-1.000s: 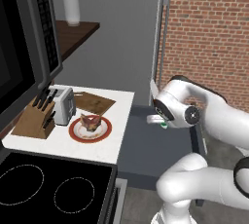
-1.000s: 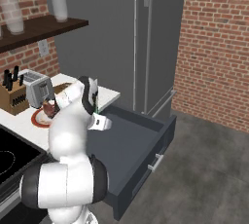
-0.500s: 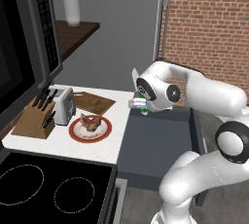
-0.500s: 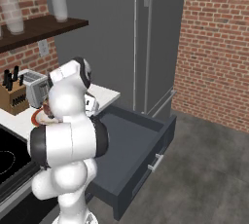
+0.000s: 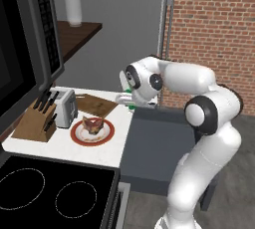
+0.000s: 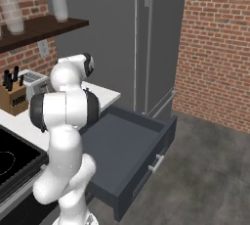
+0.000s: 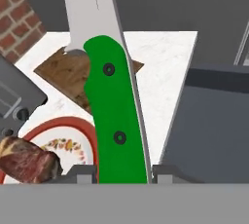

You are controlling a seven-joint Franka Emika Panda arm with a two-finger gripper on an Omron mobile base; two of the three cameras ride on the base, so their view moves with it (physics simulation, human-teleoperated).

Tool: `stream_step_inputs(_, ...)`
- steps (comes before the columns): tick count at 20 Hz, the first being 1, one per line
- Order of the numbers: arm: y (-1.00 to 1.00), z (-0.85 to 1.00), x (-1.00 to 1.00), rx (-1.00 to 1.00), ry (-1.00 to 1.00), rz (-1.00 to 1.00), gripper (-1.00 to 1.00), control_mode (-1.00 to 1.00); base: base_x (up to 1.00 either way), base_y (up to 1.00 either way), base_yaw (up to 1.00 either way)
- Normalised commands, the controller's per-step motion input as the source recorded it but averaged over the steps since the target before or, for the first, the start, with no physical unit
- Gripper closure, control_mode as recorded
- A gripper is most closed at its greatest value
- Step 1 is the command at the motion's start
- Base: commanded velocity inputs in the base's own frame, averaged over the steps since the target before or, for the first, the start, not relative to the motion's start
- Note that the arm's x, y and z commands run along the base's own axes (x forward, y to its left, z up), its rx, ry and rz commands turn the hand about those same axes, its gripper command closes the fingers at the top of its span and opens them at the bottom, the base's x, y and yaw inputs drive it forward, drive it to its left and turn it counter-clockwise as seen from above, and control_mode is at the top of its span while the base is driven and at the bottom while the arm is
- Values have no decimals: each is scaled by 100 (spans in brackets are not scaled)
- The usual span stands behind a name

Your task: Pick up the knife from the drawer and place it on the cutting board. Then place the meat from the plate to the cutting board.

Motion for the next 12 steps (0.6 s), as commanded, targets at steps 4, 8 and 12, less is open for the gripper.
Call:
stream_step_inputs(4,51,10,66,-11,14,0,100,-100,0,0,0)
stream_step_inputs(8,54,10,53,-13,15,-1,100,-100,0,0,0)
stream_step_inputs(12,45,1,61,-8,26,-2,100,-100,0,0,0)
